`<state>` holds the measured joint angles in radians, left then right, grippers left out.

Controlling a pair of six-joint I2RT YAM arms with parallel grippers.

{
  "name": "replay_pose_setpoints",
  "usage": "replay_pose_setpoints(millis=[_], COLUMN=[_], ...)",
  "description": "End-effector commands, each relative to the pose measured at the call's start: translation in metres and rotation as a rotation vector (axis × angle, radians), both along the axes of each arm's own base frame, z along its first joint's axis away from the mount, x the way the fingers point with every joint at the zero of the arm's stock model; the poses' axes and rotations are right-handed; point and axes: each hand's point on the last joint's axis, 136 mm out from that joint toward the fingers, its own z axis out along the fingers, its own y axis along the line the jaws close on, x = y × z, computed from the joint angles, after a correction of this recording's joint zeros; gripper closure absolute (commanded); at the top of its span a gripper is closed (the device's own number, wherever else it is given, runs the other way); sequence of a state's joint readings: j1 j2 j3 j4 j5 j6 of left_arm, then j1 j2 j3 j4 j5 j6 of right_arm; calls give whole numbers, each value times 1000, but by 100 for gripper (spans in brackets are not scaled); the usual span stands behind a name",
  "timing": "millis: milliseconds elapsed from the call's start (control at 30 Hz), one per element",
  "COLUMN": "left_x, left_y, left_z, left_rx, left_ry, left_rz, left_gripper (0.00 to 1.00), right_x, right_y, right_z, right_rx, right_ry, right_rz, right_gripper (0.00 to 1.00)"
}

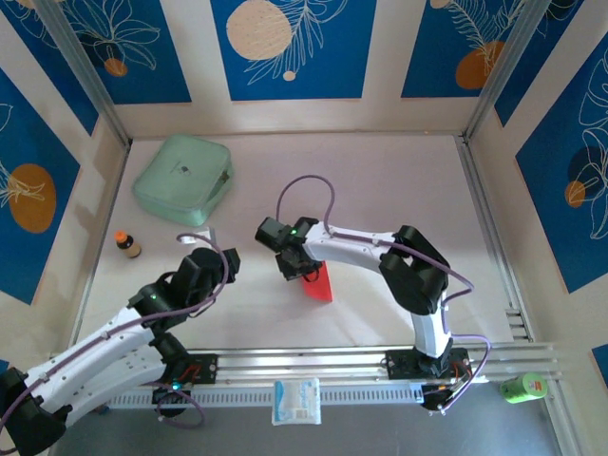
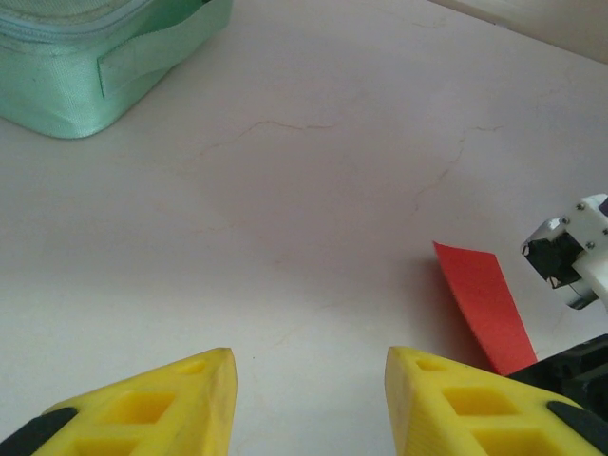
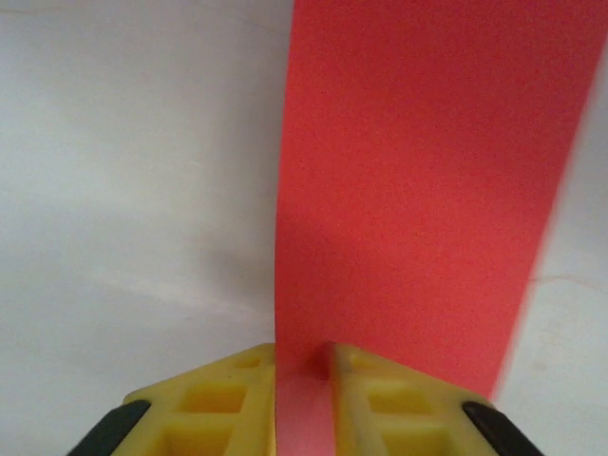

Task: Fold a paper plane with a square sheet of paper (pick it up from the middle)
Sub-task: Turn over the paper at the center of the table, then third fold the triangle at the center of the table.

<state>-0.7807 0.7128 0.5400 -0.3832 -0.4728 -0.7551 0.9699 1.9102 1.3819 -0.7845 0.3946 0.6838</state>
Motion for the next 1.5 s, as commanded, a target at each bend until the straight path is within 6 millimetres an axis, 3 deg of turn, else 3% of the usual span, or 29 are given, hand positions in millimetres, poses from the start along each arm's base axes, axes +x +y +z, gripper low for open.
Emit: replay_pose_setpoints(millis=[0, 67, 233, 400, 467, 700, 933, 1133, 1467], left_x=[0, 1, 6, 8, 7, 6, 4, 5, 7], left_y=[-9, -20, -53, -94, -107, -146, -160, -167, -178], left_z=[-9, -12, -24, -41, -50, -72, -89, -101, -122], left_rx=[-30, -38, -47, -95, -109, -186, -249, -308, -361], left_ry=[30, 46, 125, 226, 274, 402, 493, 556, 631], left_rz=[-28, -67, -173, -303, -343, -446, -460, -464, -462], left_gripper=[55, 55, 54, 54, 54, 53, 51, 50, 53], right_x=[-12, -14, -9, -1, 0, 2, 5, -10, -26], right_y=[24, 24, -7, -47, -54, -63, -70, -83, -86], right_z=[23, 35, 49, 42, 37, 12, -19, -50, -66], right_rx=[314, 464, 684, 791, 809, 801, 760, 739, 729], right_ry=[97, 137, 137, 159, 186, 259, 331, 411, 461], right_rz=[24, 30, -47, -159, -182, -221, -284, -416, -563], right_gripper=[72, 71, 63, 76, 84, 91, 95, 97, 97])
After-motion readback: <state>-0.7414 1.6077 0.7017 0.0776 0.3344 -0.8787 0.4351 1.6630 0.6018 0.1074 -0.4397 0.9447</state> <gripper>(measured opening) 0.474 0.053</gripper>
